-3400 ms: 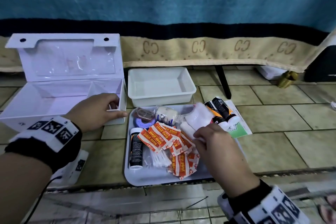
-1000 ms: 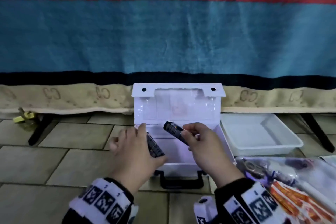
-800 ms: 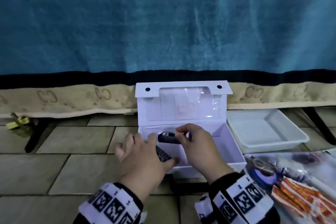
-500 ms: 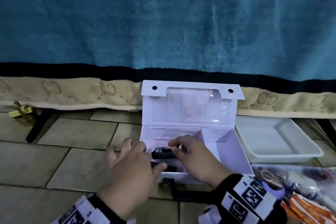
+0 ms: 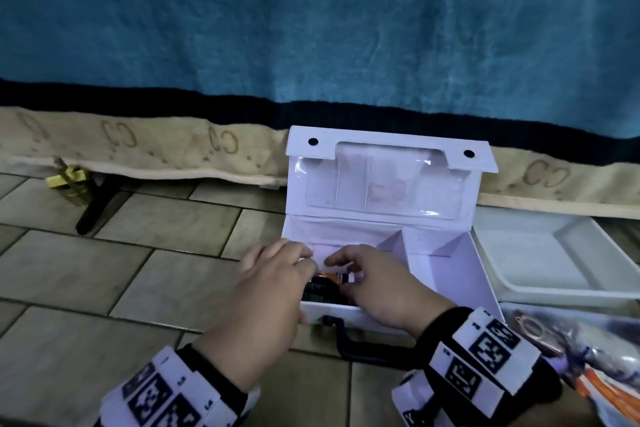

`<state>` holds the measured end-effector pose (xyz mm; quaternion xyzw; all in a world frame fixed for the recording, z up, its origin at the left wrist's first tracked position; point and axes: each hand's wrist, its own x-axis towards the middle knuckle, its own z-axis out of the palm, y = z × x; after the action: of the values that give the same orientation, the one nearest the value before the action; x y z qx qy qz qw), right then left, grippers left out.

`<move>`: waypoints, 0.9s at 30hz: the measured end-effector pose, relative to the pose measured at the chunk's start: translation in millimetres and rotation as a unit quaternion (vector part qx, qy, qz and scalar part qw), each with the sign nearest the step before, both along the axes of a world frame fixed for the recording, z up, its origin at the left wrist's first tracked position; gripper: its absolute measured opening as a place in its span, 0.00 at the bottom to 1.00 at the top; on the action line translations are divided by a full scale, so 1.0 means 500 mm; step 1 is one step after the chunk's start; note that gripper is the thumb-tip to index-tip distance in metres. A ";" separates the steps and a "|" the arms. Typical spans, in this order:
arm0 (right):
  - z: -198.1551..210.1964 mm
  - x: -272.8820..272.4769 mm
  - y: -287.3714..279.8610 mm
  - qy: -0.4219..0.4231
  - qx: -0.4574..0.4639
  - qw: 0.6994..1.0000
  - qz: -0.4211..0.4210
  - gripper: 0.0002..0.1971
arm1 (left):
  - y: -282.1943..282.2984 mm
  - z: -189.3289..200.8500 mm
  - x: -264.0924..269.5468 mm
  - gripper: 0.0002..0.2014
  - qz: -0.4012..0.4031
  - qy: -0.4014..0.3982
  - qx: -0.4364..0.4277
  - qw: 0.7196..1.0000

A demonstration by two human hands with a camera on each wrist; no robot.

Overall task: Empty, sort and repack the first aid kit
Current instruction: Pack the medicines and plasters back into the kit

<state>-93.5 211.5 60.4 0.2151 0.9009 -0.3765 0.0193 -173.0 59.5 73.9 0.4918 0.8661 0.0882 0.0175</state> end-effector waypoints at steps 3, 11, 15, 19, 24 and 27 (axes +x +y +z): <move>-0.001 0.000 0.000 -0.014 0.026 0.998 -0.048 0.16 | 0.004 -0.006 0.006 0.31 -0.038 -0.003 -0.018 0.999; -0.005 0.004 0.012 0.002 -0.001 0.998 -0.058 0.14 | 0.017 0.017 0.015 0.18 0.032 -0.081 -0.055 0.995; -0.005 0.002 0.011 0.009 0.012 0.998 -0.053 0.14 | 0.021 0.023 0.024 0.18 0.023 -0.053 -0.079 0.995; -0.004 0.003 0.011 0.009 -0.002 0.998 -0.054 0.15 | 0.029 0.025 0.030 0.18 0.025 -0.040 -0.103 0.994; -0.007 0.001 0.010 -0.003 0.021 0.997 -0.074 0.14 | 0.033 0.032 0.029 0.18 0.040 -0.050 -0.110 0.992; -0.005 0.002 0.014 -0.002 0.009 0.998 -0.058 0.14 | 0.034 0.031 0.030 0.18 0.038 -0.049 -0.113 0.992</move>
<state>-92.3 218.4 57.9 0.2683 0.8900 -0.3687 -0.0024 -158.1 76.6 89.2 0.4480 0.8869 0.0141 0.1119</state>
